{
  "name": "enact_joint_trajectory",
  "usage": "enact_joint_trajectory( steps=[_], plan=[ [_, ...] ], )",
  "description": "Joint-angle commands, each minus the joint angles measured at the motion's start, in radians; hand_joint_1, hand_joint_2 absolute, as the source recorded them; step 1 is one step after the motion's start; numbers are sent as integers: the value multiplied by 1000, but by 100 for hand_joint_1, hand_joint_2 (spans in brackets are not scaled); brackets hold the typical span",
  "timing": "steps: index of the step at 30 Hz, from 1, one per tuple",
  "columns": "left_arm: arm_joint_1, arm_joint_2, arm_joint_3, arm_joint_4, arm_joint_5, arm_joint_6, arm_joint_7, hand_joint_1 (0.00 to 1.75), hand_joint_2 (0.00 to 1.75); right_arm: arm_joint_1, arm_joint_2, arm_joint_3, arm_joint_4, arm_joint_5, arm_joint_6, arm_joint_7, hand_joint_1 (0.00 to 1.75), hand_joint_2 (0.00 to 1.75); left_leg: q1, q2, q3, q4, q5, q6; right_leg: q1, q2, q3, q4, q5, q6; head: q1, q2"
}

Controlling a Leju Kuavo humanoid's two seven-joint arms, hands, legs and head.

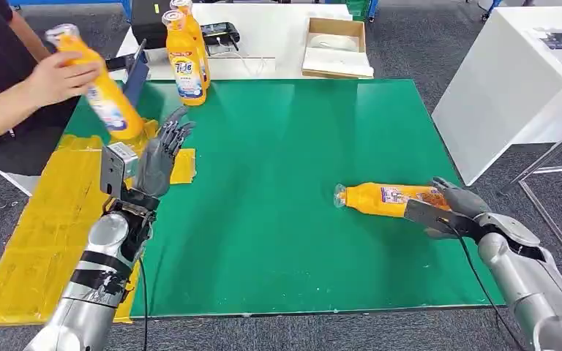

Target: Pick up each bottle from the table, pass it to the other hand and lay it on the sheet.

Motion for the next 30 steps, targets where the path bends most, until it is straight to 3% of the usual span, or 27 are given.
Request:
enact_joint_trajectory(
  steps=[1,10,21,30],
  plan=[
    [-49,9,-17,76,1,-2,1,0,0,-106,72,73,152,8,-19,5,0,175,0,0,5,-1,-2,-1,-1,6,3,1,-2,-1,0,0],
    [-50,10,-18,77,1,-3,1,0,0,-106,69,73,155,7,-20,4,0,175,-1,-1,5,-1,-2,-1,-1,4,3,1,-2,-1,0,0],
    [-50,2,-15,87,11,-9,0,0,0,-134,124,122,231,42,-13,27,0,175,0,-1,3,-1,-1,-1,0,3,2,0,-1,-1,0,0],
    [-84,3,-46,136,23,-20,-2,0,0,-118,130,186,331,76,90,37,0,175,0,-4,7,-1,-2,-1,-1,2,6,1,-3,-2,0,0]
  ],
)
